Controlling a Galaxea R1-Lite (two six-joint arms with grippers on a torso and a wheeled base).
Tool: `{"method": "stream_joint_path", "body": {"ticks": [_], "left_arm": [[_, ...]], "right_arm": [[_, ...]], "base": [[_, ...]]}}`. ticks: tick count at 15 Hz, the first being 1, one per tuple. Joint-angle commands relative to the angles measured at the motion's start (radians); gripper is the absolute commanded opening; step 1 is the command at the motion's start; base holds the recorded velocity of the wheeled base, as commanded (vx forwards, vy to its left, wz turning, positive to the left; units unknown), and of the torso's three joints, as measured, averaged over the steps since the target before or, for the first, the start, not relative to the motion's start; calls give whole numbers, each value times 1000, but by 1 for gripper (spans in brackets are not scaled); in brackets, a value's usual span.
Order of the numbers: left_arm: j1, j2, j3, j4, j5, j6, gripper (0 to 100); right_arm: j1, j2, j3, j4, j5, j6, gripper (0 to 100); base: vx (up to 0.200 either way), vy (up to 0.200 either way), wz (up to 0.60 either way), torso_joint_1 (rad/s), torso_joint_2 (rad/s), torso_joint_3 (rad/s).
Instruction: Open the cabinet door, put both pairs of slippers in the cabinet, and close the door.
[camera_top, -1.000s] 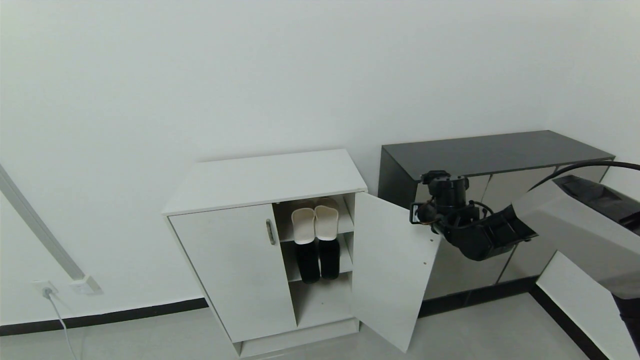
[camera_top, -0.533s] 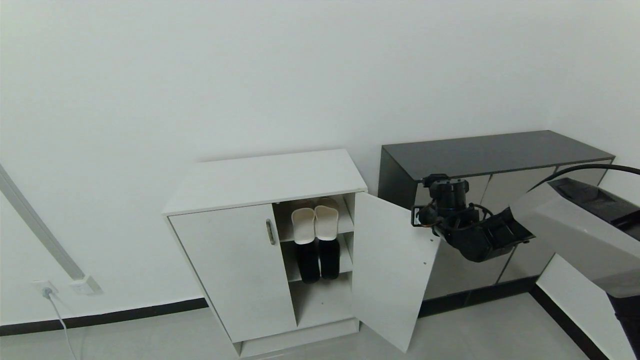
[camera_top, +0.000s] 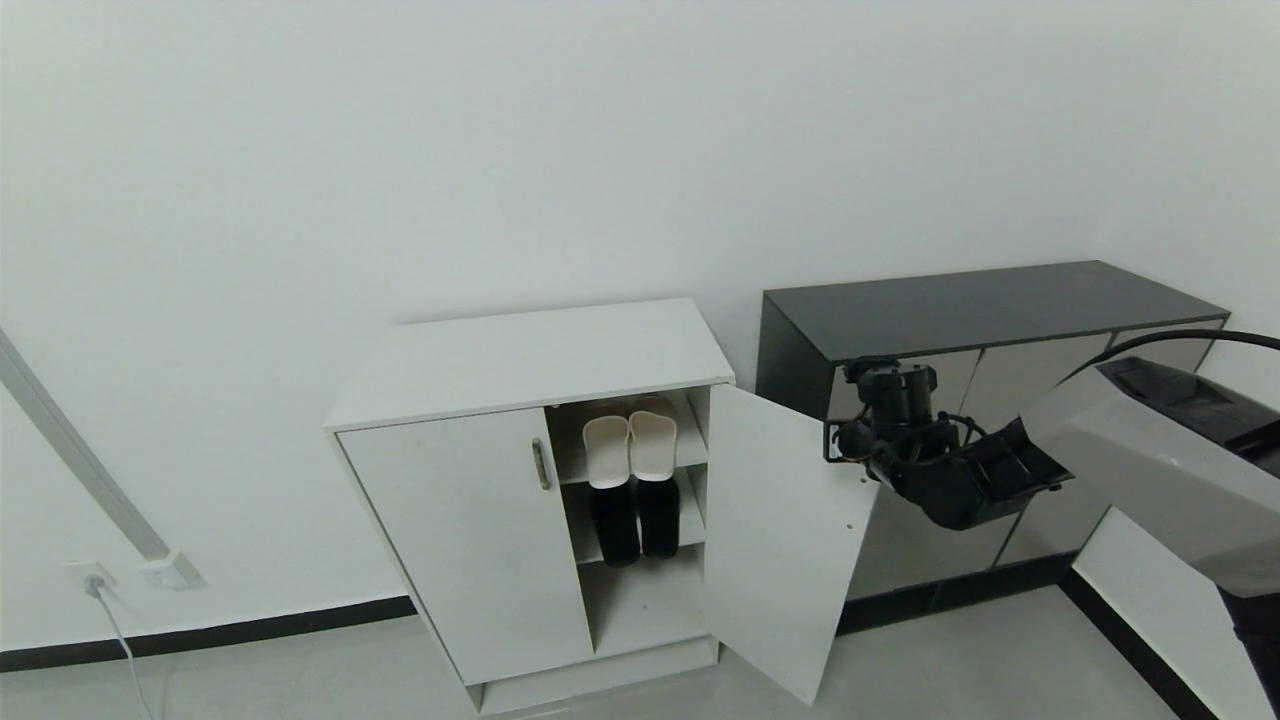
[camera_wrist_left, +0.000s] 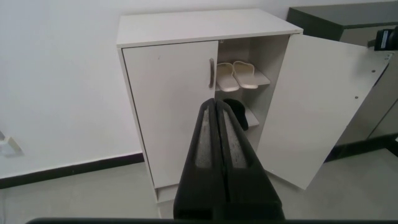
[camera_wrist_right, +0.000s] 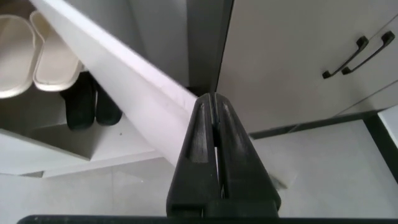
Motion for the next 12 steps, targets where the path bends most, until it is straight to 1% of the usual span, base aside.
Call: {"method": "stream_joint_path", "body": {"ticks": [1, 7, 9, 10, 12], "left_arm": [[-1, 1, 0, 0, 0, -2, 0], [-1, 1, 0, 0, 0, -5, 0], [-1, 1, 0, 0, 2, -5, 0], [1, 1, 0, 0, 0, -5, 0], [1, 1, 0, 0, 2, -5, 0]], "right_arm": [[22, -47, 52, 2, 0, 0, 0], [122, -171, 214, -6, 2, 4, 0], [166, -208, 260, -5, 0, 32, 0], [169, -216, 266, -6, -3, 32, 0], [126, -203, 214, -3, -5, 27, 0]], "base": [[0, 0, 0, 0, 0, 0], [0, 0, 0, 0, 0, 0], [0, 0, 0, 0, 0, 0], [0, 0, 0, 0, 0, 0], [0, 0, 0, 0, 0, 0]]}}
